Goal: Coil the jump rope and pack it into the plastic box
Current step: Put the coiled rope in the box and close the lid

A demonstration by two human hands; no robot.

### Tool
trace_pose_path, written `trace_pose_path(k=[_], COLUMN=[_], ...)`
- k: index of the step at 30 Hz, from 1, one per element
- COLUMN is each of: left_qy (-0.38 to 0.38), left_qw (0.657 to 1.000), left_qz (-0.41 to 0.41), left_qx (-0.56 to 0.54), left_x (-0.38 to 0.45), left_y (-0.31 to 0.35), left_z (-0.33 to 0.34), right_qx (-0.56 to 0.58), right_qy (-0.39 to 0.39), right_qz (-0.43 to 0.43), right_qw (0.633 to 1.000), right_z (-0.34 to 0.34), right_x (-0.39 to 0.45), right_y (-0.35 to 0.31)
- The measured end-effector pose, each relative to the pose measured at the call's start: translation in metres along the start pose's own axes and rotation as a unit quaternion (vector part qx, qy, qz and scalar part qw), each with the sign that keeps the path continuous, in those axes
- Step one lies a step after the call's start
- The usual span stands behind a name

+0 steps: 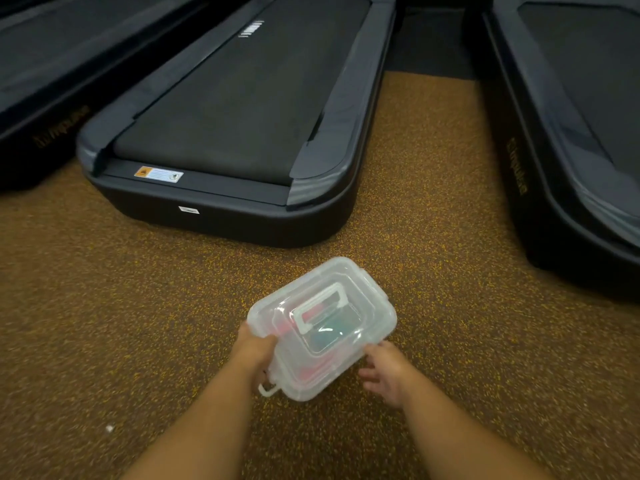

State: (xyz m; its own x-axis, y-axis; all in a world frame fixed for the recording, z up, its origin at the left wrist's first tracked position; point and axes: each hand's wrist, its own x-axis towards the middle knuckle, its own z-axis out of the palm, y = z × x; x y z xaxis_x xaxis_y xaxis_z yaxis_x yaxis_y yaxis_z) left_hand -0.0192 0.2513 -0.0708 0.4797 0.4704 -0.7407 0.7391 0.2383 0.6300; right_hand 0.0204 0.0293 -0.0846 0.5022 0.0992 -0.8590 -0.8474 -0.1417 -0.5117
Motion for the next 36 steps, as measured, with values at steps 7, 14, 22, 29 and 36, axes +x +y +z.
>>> trace_pose_path(k=[7,14,22,29,36], left_qy=[-0.073,-0.070,0.005,-0.086,-0.011], left_qw=[0.989,0.967,0.926,0.989,0.995], left_qz=[0.031,0.084,0.113,-0.115,-0.084], left_qx=[0.125,0.229,0.361,0.035,-0.062], left_x=[0.006,0.010,0.023,0.060,0.036], left_y=[0.031,0.044,0.012,-0.036,-0.026], left_z=[-0.002,0.010,0.005,-0.006,-0.003], right_qx=[0.242,-0.010,-0.084,0.150,0.083], right_qy=[0.060,0.058,0.016,0.034,0.084], right_qz=[-0.031,0.003,0.024,0.044,0.012], right_qw=[0.968,0.998,0.996,0.987,0.993], right_z=[-0.038,-0.065,-0.066,-0.062,-0.063], right_x=[0.007,0.003,0.005,0.009,0.017], right_y=[-0.007,0.023,0.038,0.035,0.041])
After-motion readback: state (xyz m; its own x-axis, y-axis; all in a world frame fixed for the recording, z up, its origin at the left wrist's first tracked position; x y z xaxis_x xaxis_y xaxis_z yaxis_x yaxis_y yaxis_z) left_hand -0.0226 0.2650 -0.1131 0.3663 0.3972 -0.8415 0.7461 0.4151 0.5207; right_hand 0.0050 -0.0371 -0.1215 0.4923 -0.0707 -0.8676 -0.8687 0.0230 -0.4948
